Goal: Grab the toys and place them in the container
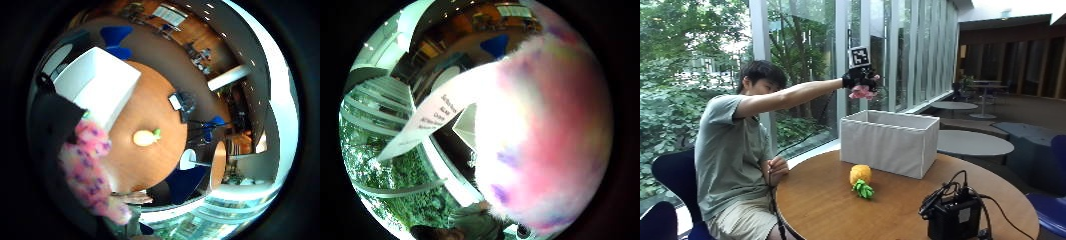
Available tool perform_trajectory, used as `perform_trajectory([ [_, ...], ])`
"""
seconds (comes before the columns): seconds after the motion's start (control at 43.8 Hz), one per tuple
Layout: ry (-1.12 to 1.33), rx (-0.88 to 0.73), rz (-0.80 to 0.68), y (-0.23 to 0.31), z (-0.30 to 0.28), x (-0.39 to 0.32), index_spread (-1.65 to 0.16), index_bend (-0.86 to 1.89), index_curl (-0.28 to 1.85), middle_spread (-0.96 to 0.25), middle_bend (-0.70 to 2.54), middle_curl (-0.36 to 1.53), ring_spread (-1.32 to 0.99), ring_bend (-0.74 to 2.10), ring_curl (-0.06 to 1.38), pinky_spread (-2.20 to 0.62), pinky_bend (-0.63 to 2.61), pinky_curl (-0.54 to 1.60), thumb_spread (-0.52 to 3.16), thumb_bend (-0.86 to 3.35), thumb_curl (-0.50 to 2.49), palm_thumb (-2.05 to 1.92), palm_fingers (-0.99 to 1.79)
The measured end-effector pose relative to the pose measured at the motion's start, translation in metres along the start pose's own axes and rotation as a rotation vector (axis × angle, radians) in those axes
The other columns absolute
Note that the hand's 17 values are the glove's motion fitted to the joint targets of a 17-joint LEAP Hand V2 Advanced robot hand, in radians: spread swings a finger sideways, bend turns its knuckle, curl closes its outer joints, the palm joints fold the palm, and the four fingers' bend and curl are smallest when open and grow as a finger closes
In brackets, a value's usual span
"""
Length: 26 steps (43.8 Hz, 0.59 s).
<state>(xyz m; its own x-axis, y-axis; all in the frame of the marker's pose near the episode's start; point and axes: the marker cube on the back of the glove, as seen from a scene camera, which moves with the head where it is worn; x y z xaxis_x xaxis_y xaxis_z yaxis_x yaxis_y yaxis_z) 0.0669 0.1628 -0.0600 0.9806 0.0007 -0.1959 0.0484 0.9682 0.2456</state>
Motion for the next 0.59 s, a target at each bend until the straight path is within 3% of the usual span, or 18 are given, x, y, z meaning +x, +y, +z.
perform_trajectory([
  [0.091,-0.073,-0.056,0.006,-0.030,0.018,-0.051,-0.28,0.96,0.91,-0.20,1.20,0.94,-0.42,1.20,0.72,-0.37,0.83,0.49,0.55,0.13,0.99,0.62,1.04],
  [0.16,-0.029,-0.086,-0.068,-0.042,0.035,-0.066,-0.28,0.95,0.92,-0.20,1.20,0.93,-0.42,1.21,0.73,-0.37,0.85,0.50,0.53,0.13,1.01,0.63,1.04],
  [0.594,-0.052,-0.166,-0.106,-0.082,0.079,-0.067,-0.28,0.85,1.02,-0.21,1.17,0.92,-0.41,1.21,0.74,-0.38,0.92,0.53,0.45,0.09,1.11,0.61,0.98],
])
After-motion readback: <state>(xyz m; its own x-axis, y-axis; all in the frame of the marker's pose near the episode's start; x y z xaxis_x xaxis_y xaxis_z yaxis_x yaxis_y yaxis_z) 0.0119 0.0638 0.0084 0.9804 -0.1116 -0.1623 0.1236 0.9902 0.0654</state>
